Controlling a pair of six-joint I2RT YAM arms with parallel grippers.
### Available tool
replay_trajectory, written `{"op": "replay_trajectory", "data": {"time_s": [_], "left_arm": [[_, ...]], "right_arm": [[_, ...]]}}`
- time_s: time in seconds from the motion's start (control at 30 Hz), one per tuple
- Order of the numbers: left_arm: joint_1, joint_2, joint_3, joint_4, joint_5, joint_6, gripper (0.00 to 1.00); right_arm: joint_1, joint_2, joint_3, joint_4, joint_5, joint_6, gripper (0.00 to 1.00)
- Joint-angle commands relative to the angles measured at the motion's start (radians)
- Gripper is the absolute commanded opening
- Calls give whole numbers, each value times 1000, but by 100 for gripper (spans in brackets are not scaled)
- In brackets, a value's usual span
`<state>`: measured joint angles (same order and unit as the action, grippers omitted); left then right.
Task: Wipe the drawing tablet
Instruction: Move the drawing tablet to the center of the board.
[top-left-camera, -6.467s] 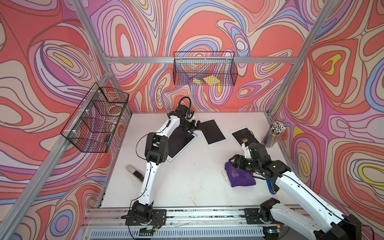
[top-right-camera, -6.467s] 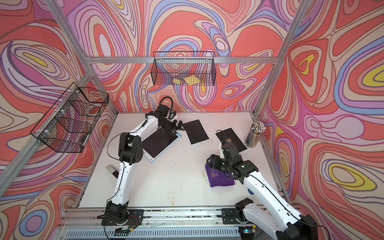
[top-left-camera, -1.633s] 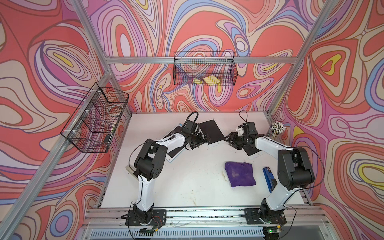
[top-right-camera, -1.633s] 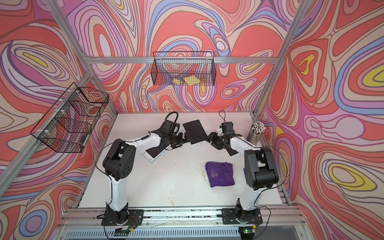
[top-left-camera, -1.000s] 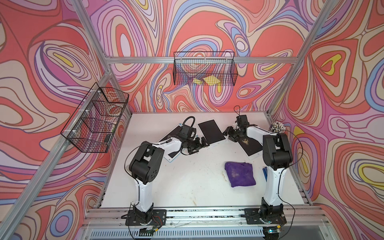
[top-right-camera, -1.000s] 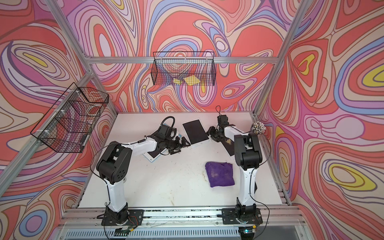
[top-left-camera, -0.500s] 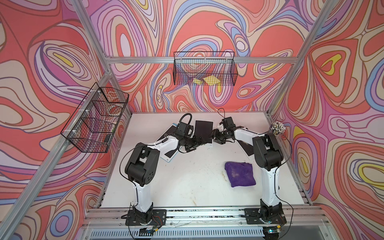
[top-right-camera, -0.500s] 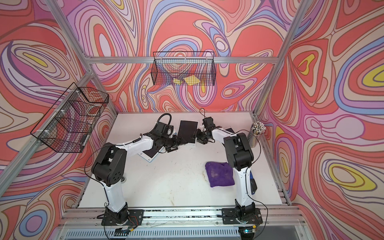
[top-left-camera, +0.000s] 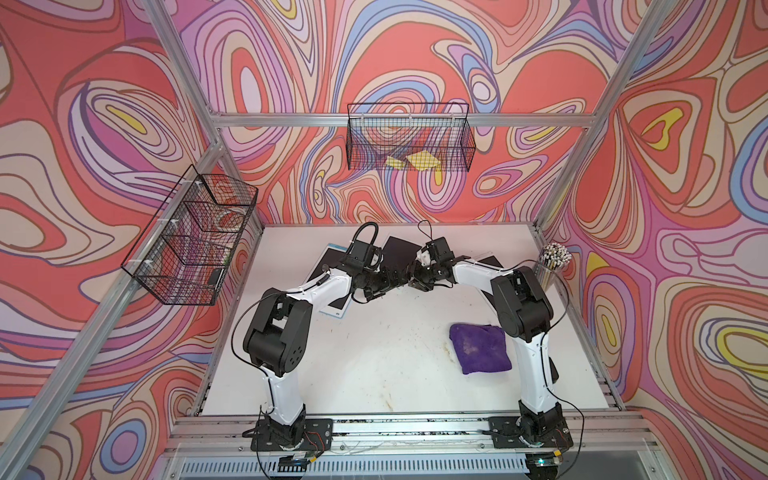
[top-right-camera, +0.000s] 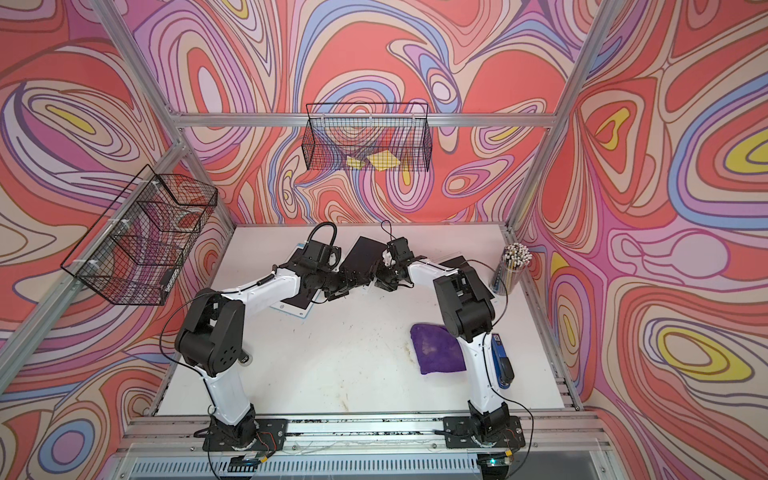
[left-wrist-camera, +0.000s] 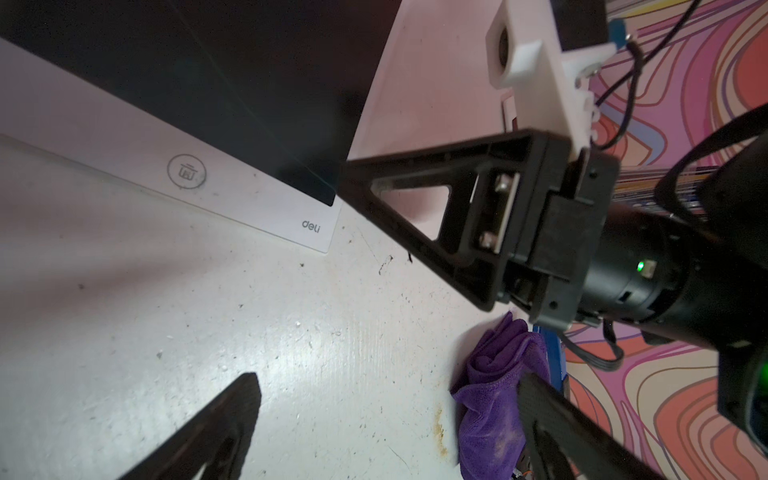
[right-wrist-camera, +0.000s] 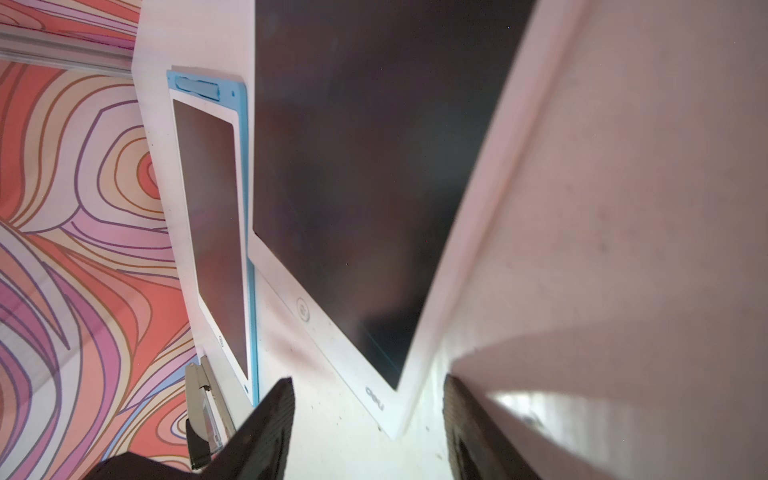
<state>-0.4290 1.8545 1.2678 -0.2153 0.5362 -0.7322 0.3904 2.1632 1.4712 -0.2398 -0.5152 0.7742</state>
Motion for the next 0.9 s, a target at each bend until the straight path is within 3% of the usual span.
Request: {"op": "replay_trajectory", "data": {"time_s": [0.0,0.1,0.27,0.37,0.53,0.73,0.87], "left_arm": [[-22,7,18,77,75,11,99],[-95,64,115,73,112,35,99],[-200,192,304,50,83,64,99],[-208,276,356,176,85,43,99],[-208,480,488,491,181,-33,99],[-214,699,708,610,46,-192,99],[-234,794,869,532,-51,-166,99]], "right_arm": [[-71,-179,-159,-61,104,9,62],[-194,-369,-296,-136,194,-14,63],[-353,-543,-320,-383,400,-143,71],[-426,-602,-372,-400,399,-148,72],[-474,-655,-421,-427,439,-160,78],[-541,-656,-481,-402,401,-147,87],[-564,-637,-502,-383,376,-141,87]]}}
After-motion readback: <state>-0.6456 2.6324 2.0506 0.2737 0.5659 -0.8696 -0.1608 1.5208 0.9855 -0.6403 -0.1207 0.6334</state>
